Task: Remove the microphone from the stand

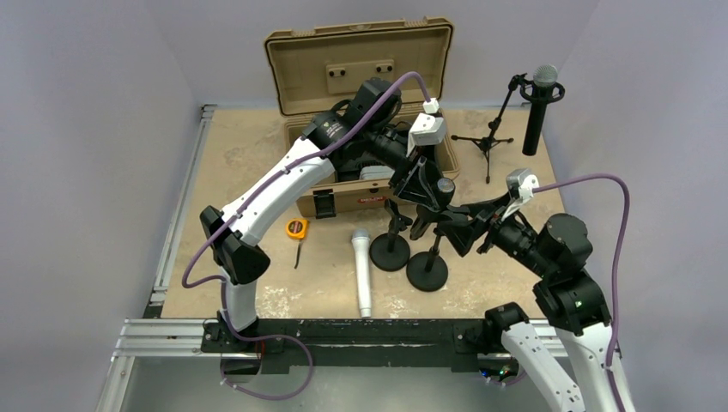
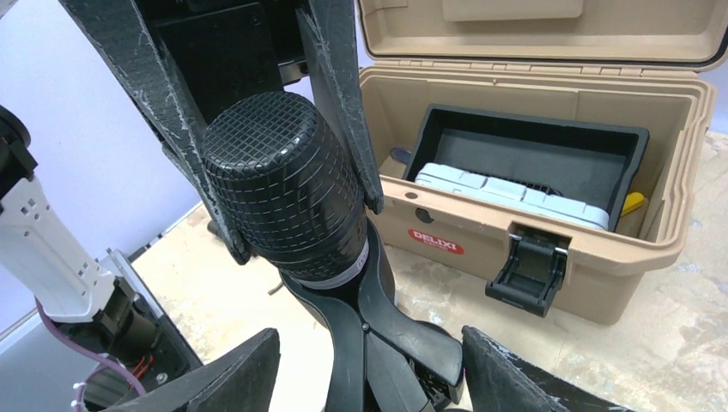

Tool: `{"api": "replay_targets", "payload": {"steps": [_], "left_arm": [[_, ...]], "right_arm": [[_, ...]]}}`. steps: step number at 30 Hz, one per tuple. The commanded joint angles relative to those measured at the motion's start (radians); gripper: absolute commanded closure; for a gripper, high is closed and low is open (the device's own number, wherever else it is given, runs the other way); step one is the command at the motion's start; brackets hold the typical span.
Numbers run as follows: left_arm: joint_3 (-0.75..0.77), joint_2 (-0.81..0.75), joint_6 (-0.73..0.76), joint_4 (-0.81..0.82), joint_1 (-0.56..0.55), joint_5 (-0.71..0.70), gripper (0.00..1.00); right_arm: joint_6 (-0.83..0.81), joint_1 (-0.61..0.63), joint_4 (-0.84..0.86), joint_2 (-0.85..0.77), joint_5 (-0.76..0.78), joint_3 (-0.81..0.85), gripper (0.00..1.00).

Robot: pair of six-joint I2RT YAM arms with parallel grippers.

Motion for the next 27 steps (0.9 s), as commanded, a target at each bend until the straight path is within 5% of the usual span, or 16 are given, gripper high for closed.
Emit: {"api": "replay_targets", "payload": {"steps": [1,10,14,27], "left_arm": [[-0.011,-0.042,-0.026,0.021,0.004,0.029,1.0],[-0.026,-0.055,-0.053,0.055,0.004,0.009,1.0],[-0.029,-0.063,-0.052,0.057,0.004,0.005,1.0],[-0.035,-0.065,-0.05,0.056,0.004,0.008,1.0]], "right_arm": [[-0.018,0.003,0.057,-0.002,-0.053,-0.018,0.27],[-0.012,0.032,0.052,-0.015,-0.028,-0.034,0.61],[-0.01,0.039,0.039,-0.026,-0.025,-0.022,0.36],[0.009,0.039,0.018,-0.019,-0.032,-0.034,0.42]]}}
